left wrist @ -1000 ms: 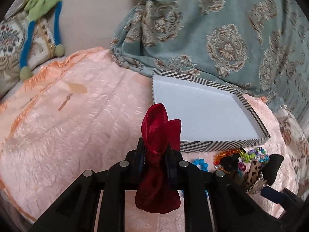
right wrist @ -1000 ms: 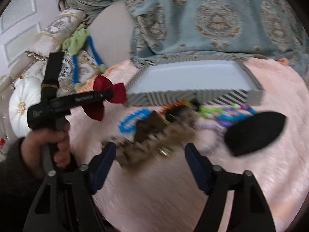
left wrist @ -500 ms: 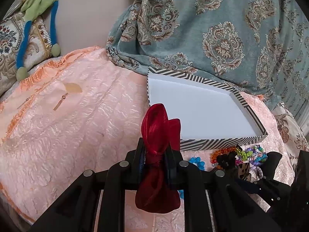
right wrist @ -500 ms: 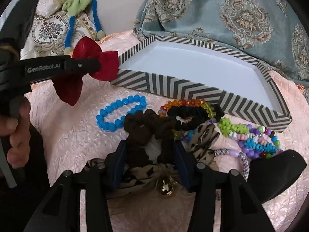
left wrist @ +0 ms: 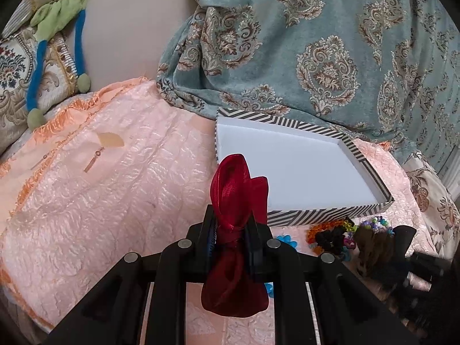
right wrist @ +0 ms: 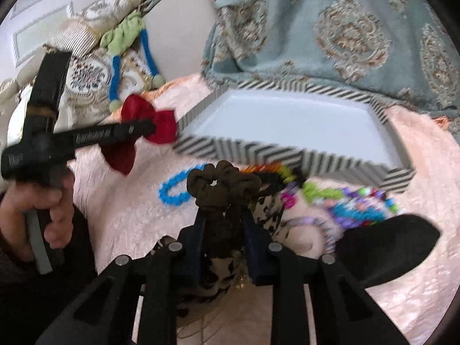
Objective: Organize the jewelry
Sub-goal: 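Lower the red bow into the tray with the left gripper while the right carries the scrunchie in, then grasp the blue bead bracelet with the left gripper while the right grasps the black velvet clip, then lift the blue bracelet with the left gripper while the right holds the black clip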
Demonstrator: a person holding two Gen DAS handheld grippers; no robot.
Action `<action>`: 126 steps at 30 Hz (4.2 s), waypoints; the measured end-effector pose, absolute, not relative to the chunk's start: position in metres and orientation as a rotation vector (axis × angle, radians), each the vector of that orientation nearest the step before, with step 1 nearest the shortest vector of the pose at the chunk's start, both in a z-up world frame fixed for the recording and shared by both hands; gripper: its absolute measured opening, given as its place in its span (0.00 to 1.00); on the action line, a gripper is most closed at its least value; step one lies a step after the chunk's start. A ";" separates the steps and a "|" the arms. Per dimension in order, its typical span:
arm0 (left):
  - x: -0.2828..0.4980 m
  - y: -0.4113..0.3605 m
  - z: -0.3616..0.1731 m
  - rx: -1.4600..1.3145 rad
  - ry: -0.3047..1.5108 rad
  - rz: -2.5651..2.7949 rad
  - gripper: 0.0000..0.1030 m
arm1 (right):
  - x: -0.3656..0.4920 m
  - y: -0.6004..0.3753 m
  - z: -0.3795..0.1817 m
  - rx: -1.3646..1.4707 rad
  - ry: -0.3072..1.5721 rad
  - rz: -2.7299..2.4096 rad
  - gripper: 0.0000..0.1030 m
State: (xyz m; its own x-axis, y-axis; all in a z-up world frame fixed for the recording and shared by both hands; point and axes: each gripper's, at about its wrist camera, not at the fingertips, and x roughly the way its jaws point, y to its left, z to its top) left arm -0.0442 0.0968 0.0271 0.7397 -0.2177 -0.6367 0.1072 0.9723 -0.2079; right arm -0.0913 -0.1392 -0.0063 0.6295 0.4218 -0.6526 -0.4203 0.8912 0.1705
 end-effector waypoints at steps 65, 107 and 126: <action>-0.036 0.058 0.019 -0.062 0.843 -0.298 0.26 | -0.086 -0.331 0.000 0.466 0.743 0.025 0.50; -0.047 0.028 -0.007 0.029 0.897 -0.344 0.00 | -0.073 -0.288 -0.033 0.313 0.872 0.043 0.16; -0.051 0.032 0.020 -0.051 0.804 -0.389 0.00 | -0.089 -0.264 0.008 0.213 0.665 0.123 0.15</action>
